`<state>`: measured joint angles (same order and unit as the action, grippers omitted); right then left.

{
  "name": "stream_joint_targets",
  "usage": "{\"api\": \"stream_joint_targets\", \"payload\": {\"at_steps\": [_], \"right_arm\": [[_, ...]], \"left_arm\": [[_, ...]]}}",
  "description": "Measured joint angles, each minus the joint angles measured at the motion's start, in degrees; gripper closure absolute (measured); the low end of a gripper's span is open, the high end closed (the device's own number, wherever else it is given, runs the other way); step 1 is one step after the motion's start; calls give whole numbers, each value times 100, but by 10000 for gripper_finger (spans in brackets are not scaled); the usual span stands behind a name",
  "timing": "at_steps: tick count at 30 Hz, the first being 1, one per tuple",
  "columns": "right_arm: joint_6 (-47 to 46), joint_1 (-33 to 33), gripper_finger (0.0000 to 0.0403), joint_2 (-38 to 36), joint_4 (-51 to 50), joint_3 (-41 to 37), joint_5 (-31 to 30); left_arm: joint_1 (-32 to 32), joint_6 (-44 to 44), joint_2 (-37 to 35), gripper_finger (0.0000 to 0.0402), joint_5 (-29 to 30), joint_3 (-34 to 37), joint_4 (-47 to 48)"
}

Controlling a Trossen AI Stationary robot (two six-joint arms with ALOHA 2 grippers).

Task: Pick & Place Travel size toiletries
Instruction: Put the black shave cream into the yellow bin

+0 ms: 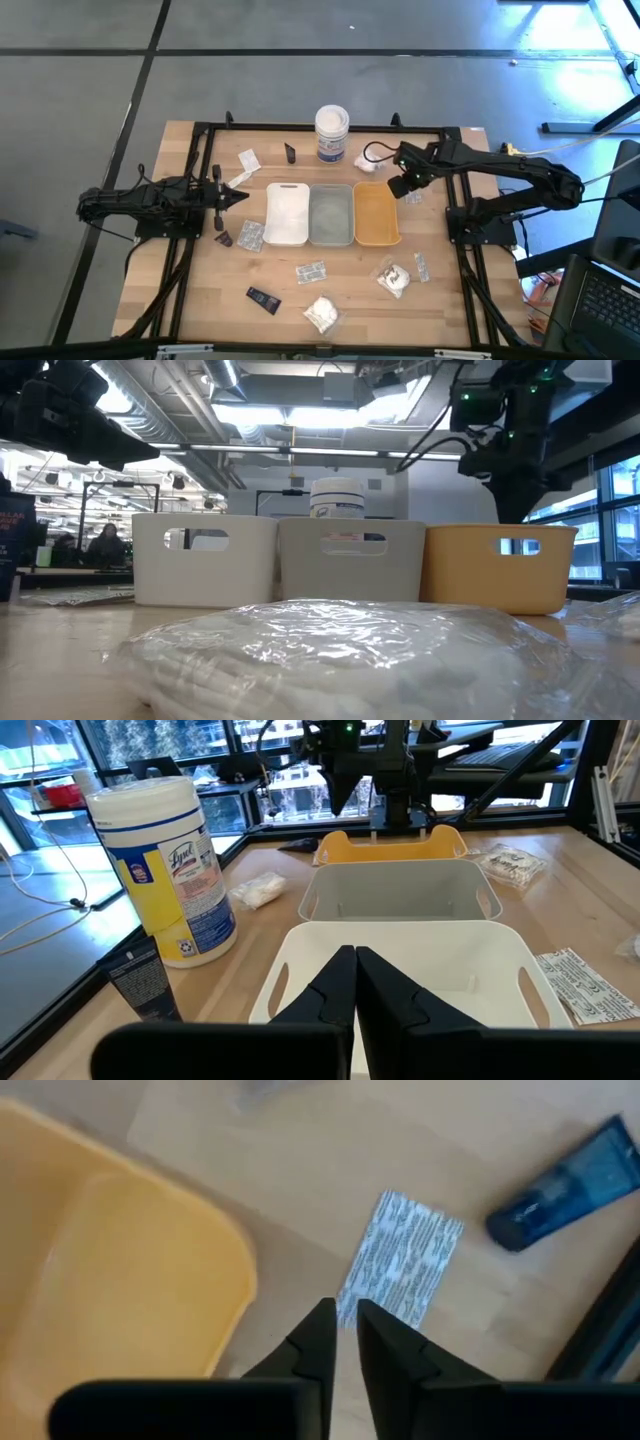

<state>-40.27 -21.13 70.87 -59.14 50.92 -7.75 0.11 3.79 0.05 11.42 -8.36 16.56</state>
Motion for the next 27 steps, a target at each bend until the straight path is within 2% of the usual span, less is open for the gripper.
{"api": "stream_joint_targets", "payload": {"at_steps": [15,20,23,27], "right_arm": [[121,-279,230,2,191,2,137],[-335,-470,216,4,348,2,137],[-850,-550,218,15,327,2,131],[-1066,-573,224,129,285,7,124]], "left_arm": [[1,0,-1,398,0,0,0],[1,-2,-1,398,0,0,0],[1,-2,0,398,0,0,0],[-1,0,-2,398,1,0,0]]}}
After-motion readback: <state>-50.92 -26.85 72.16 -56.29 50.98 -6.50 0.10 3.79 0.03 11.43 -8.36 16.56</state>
